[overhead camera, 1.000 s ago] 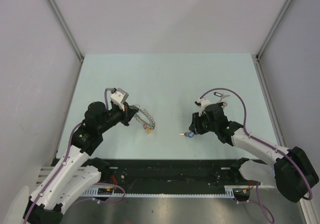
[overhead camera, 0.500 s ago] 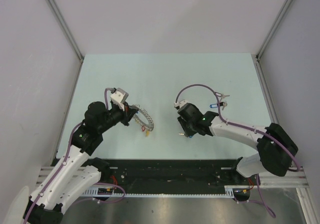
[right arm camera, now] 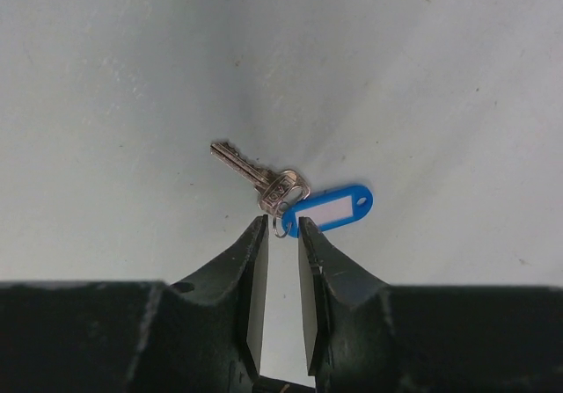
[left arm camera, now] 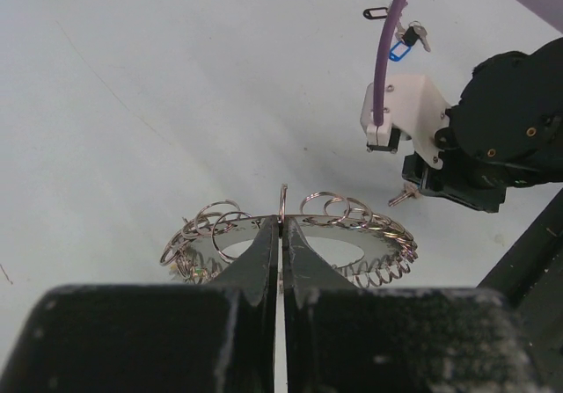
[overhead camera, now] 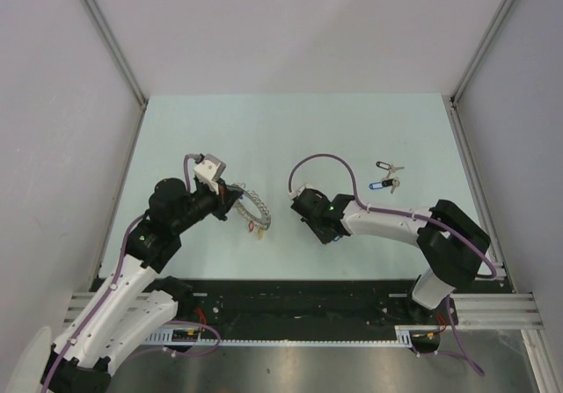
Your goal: Put the keys on the keyring
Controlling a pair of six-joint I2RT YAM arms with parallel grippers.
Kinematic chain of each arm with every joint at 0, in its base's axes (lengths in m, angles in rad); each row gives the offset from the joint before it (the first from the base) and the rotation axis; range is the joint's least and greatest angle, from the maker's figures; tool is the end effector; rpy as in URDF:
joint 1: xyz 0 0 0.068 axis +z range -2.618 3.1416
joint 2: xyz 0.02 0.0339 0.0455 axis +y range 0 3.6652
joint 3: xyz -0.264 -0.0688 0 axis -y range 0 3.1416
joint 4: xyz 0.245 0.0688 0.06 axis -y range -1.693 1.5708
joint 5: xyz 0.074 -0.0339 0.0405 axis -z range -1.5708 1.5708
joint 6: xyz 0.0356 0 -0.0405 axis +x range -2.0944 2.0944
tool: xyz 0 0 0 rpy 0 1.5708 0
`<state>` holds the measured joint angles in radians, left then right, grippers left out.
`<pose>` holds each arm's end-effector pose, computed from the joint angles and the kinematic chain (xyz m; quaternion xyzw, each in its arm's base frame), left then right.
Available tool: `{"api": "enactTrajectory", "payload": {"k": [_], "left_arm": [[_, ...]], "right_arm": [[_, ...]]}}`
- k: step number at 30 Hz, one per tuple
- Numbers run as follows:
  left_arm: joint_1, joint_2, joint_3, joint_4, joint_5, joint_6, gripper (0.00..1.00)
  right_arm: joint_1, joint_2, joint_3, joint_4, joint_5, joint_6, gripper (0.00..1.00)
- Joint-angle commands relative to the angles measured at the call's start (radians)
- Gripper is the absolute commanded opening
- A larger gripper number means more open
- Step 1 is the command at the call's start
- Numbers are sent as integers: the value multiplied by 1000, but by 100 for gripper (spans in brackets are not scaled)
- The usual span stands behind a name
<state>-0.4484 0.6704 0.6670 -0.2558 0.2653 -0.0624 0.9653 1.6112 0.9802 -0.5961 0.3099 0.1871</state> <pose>0.1429 -0.0791 0.3089 0.2298 0.7555 -0.2541 0.5583 0.1798 0.2407 0.1796 -0.3449 0.9107 -0.0355 0.2245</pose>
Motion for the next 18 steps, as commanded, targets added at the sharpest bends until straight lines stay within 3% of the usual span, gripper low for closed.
{"api": "enactTrajectory", "payload": {"k": [1, 18], "left_arm": [[8, -17, 17, 58, -17, -8, 0], [8, -22, 19, 53, -43, -11, 0]], "right_arm": [[16, 38, 63, -59, 44, -6, 24], [52, 147, 124, -137, 84, -14, 18]]}}
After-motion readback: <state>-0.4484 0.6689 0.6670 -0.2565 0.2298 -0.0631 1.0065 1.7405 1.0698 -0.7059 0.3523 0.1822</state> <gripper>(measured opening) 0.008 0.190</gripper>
